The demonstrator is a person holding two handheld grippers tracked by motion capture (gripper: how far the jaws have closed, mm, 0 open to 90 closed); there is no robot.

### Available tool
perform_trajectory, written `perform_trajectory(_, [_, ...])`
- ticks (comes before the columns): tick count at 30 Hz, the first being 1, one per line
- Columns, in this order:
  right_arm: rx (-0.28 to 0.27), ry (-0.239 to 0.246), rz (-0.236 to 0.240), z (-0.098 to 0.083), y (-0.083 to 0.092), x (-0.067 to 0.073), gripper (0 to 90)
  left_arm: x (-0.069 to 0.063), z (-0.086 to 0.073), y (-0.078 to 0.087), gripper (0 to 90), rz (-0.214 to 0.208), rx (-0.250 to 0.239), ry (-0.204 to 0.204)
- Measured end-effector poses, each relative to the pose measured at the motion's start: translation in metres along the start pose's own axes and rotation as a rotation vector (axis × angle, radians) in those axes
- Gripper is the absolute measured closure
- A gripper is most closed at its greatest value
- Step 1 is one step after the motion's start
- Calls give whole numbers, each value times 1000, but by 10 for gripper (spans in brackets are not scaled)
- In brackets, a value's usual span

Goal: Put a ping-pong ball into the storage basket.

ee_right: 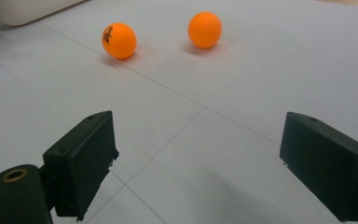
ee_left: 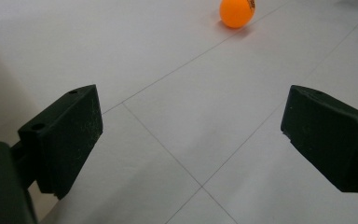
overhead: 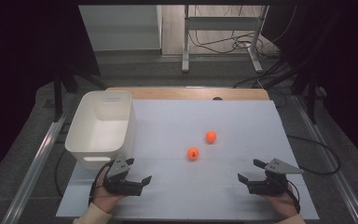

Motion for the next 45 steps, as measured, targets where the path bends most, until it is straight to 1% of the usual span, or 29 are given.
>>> perform_trajectory(5, [13, 6, 8, -1, -1, 1, 115, 0, 0, 1, 66, 5, -4, 7])
perform_trajectory(8, [8, 5, 16, 0, -1, 3, 116, 2, 1, 1, 66, 9, -12, 10])
perform_trajectory(14, [27, 14, 14, -1, -4, 4, 119, 3, 1, 2, 67, 5, -21, 15])
perform_trajectory(20, [23, 3, 13, -1, -2, 5, 120, 3, 3, 1, 67, 5, -25, 25])
perform_trajectory(24, [19, 8, 21, -1, -1, 7, 121, 2, 7, 0, 67, 4, -28, 17])
perform_trajectory(31, [23, 12, 17, -3, 1, 7, 124, -4, 8, -3, 68, -10, -20, -3])
perform_trajectory(35, [26, 15, 21, -3, 0, 7, 125, -4, 7, -5, 68, -16, -14, -2])
perform_trajectory(39, [30, 20, 20, -2, 0, 7, 126, -5, 7, -4, 69, -14, -17, -3])
perform_trajectory(45, [37, 26, 21, -1, -4, 7, 127, -5, 9, 1, 71, -7, -33, 19])
Point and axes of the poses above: each handheld gripper's, and its own axes: y roughly backward along the jaws, z roughly out of its top, x roughly to its left, the point moved 4 cm from there along -y, roughly forward along the jaws, and after that the axes turned 11 degrees about -y, right-handed, at the moved point
